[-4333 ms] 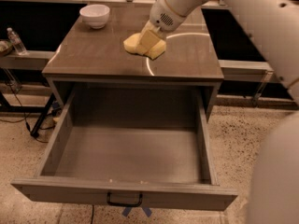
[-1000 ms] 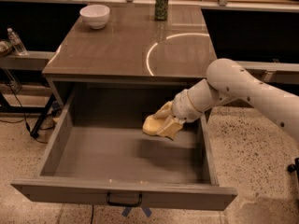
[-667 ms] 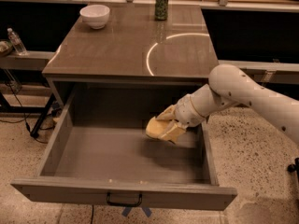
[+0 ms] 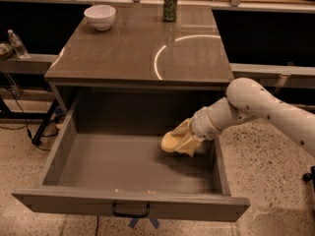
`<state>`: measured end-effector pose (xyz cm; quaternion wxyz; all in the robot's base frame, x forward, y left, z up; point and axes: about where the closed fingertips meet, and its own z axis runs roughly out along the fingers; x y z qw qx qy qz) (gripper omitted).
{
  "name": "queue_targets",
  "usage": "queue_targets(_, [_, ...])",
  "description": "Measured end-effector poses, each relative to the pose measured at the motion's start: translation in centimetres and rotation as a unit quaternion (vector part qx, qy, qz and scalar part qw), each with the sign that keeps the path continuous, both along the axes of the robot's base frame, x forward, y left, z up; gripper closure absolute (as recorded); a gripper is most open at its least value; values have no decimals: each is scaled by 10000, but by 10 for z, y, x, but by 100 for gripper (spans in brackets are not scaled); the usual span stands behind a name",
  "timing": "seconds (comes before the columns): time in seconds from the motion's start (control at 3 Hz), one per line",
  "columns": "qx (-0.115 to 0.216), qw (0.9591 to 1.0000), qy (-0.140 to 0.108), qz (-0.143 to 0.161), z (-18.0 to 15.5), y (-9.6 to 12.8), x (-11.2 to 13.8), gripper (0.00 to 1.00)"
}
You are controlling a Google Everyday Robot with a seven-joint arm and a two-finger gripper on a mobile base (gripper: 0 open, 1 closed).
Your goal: Place sponge into top drawer
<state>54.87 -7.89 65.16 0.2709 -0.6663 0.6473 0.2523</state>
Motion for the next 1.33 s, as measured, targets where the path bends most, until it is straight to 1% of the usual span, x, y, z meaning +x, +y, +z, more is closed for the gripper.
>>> queue_targets(0.33, [13, 9999, 120, -49, -8, 0, -4, 87])
queue_targets(0.67, [14, 9998, 214, -58, -15, 3, -11, 64])
queue_targets(1.0, [38, 9995, 304, -78, -20, 6, -19, 33])
queue_targets(1.33, [100, 9995, 285, -124, -16, 9, -22, 3])
